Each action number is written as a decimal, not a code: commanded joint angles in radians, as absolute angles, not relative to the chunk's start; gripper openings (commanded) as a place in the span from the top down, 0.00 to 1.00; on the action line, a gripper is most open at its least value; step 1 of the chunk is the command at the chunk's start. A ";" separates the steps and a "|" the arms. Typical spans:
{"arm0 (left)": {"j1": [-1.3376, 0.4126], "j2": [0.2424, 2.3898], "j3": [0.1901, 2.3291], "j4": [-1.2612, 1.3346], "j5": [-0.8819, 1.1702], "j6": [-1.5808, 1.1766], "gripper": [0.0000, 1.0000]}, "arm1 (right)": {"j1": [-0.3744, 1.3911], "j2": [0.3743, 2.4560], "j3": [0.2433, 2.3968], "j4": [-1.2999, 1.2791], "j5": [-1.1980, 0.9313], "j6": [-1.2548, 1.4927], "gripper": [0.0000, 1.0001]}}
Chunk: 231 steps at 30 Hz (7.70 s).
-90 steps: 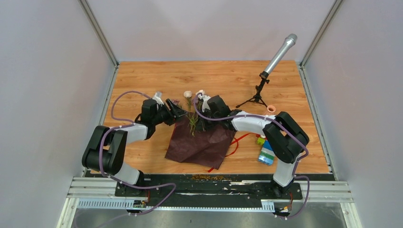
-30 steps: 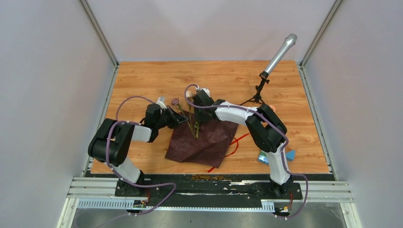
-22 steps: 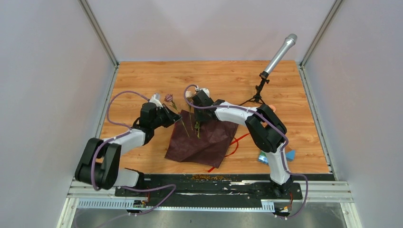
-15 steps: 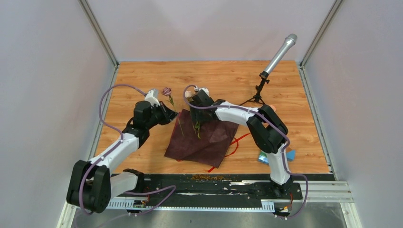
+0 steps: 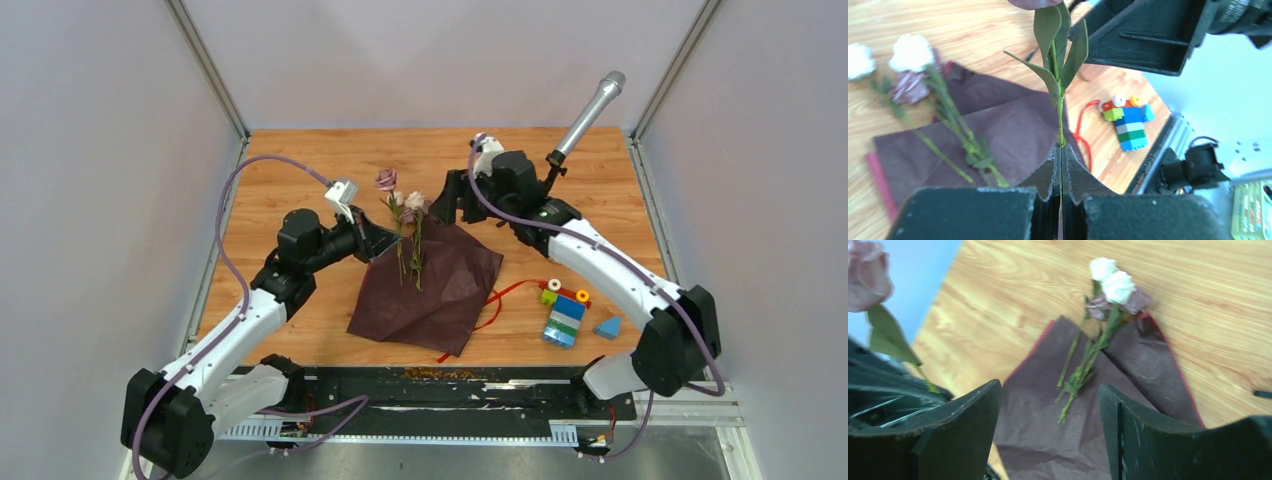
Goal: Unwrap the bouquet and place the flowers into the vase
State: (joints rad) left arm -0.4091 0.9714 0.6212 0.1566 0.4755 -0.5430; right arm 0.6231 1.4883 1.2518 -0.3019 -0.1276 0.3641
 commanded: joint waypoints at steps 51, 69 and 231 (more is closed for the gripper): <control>-0.218 1.079 0.992 -0.438 0.042 -0.151 0.00 | 0.278 0.902 1.100 -0.398 0.492 0.046 1.00; -0.210 1.016 0.962 -0.447 -0.128 -0.084 0.00 | 0.120 0.983 0.953 -0.049 0.296 0.101 1.00; -0.536 0.992 0.752 0.321 0.555 -0.609 1.00 | 0.752 0.924 0.807 0.159 -0.243 0.492 0.20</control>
